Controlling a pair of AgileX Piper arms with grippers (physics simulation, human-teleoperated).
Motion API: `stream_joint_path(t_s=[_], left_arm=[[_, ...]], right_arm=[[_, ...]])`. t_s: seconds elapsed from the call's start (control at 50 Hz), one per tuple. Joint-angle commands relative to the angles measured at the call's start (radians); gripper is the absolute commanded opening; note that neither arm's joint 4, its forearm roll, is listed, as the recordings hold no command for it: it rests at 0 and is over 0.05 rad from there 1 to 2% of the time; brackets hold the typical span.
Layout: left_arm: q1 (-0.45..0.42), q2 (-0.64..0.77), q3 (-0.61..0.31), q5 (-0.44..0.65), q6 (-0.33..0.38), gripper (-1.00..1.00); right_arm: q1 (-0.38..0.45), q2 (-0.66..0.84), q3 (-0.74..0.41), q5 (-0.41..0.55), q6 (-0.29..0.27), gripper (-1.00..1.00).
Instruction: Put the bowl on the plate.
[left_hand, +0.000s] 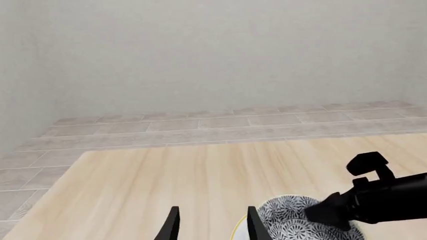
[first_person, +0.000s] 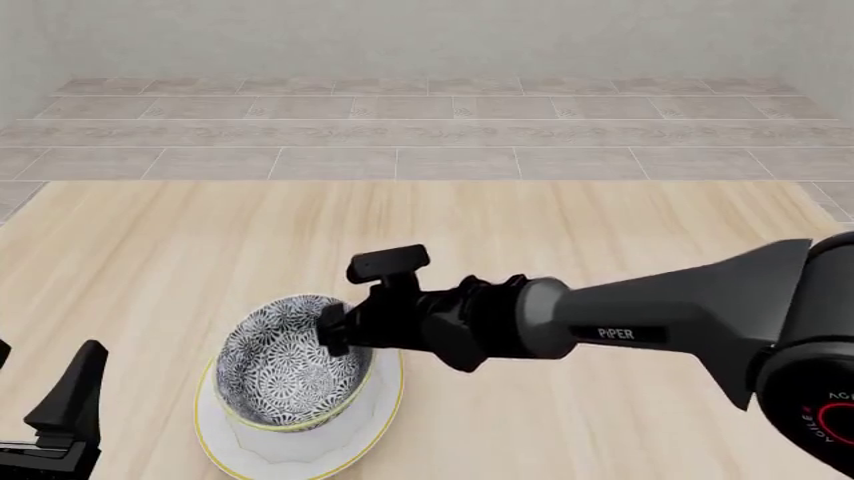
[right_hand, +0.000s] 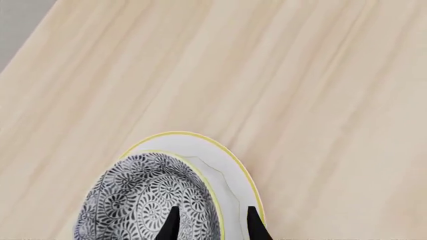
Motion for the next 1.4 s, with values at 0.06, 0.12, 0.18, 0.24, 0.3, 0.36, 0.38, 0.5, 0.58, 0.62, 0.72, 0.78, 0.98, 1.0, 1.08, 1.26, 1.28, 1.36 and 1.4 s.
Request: stream_joint_path(t_s=[0.06, 0.12, 0.18, 0.24, 0.3, 0.36, 0.38, 0.5, 0.58, 0.62, 0.72, 0.78, 0.98, 1.0, 1.08, 1.26, 1.28, 1.36, 1.4], left_arm=[[-0.001, 0.000, 0.000, 0.001, 0.001, 1.00], [-0.001, 0.000, 0.000, 0.002, 0.000, 1.00], [0.000, 0.000, 0.000, 0.003, 0.001, 1.00], [-0.001, 0.001, -0.001, 0.005, 0.002, 1.00], [-0.001, 0.001, -0.001, 0.005, 0.002, 1.00], [-0.001, 0.001, -0.001, 0.006, 0.002, 1.00], [-0.001, 0.001, -0.001, 0.007, 0.002, 1.00], [-0.002, 0.001, 0.000, 0.010, 0.004, 1.00], [-0.002, 0.000, 0.000, 0.012, 0.004, 1.00], [-0.001, 0.000, 0.000, 0.012, 0.003, 1.00], [-0.002, 0.000, 0.000, 0.014, 0.005, 1.00], [-0.003, 0.000, 0.000, 0.015, 0.006, 1.00], [-0.001, 0.000, 0.000, 0.016, 0.011, 1.00], [-0.001, 0.000, 0.000, 0.016, 0.012, 1.00], [-0.001, 0.000, 0.000, 0.017, 0.012, 1.00], [-0.001, 0.000, 0.000, 0.017, 0.015, 1.00], [-0.001, 0.000, 0.000, 0.017, 0.015, 1.00], [0.000, 0.000, 0.000, 0.016, 0.016, 1.00], [0.001, 0.000, 0.000, 0.015, 0.015, 1.00]], right_arm=[[-0.010, -0.055, 0.009, 0.031, -0.028, 1.00], [-0.016, -0.072, 0.013, 0.038, -0.042, 1.00], [-0.017, -0.086, 0.019, 0.042, -0.048, 1.00], [-0.021, -0.096, 0.024, 0.044, -0.057, 1.00], [-0.025, -0.102, 0.026, 0.046, -0.068, 1.00], [-0.026, -0.111, 0.033, 0.048, -0.073, 1.00], [-0.026, -0.116, 0.037, 0.048, -0.075, 1.00], [-0.032, -0.152, 0.057, 0.053, -0.090, 1.00], [-0.040, -0.177, 0.081, 0.047, -0.104, 1.00], [-0.042, -0.187, 0.097, 0.039, -0.103, 1.00], [-0.044, -0.215, 0.126, 0.022, -0.105, 1.00], [-0.040, -0.245, 0.147, 0.016, -0.101, 1.00], [-0.031, -0.354, 0.201, 0.021, -0.120, 1.00], [-0.030, -0.360, 0.207, 0.019, -0.119, 1.00], [-0.033, -0.385, 0.233, 0.008, -0.119, 1.00], [-0.043, -0.450, 0.283, -0.002, -0.117, 1.00], [-0.044, -0.453, 0.288, -0.005, -0.116, 1.00], [-0.044, -0.458, 0.303, -0.019, -0.112, 1.00], [-0.051, -0.452, 0.313, -0.034, -0.109, 1.00]])
